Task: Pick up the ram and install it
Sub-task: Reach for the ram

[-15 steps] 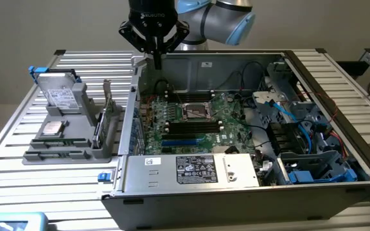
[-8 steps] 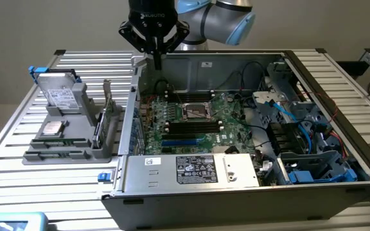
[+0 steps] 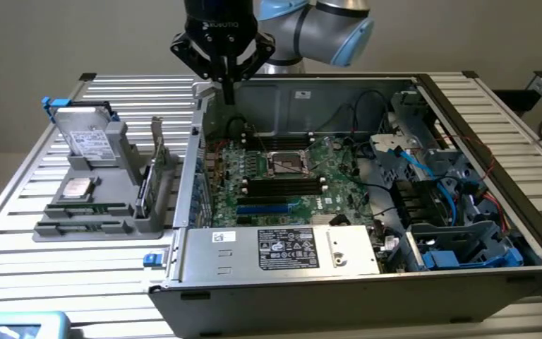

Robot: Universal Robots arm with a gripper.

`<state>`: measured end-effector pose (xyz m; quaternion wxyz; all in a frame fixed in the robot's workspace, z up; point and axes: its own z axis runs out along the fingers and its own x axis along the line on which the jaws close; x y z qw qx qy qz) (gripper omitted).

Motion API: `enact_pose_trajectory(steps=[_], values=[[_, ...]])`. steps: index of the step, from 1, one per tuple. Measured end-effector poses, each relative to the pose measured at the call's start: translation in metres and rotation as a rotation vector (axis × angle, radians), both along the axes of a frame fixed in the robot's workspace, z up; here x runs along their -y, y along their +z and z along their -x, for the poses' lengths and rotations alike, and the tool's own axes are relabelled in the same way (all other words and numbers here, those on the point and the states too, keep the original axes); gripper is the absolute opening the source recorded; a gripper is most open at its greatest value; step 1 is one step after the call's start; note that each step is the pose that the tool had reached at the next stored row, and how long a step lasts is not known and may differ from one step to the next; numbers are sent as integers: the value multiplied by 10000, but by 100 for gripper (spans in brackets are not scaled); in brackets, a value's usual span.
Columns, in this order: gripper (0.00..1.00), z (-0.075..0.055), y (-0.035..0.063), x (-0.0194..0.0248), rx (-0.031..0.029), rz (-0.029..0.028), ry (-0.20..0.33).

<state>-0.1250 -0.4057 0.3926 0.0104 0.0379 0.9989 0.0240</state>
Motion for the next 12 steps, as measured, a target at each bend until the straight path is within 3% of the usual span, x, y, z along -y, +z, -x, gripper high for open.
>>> enact_pose_trajectory(steps=[9,12], values=[[11,305,0,97,0,0,0],[11,406,0,129,-53,0,0]])
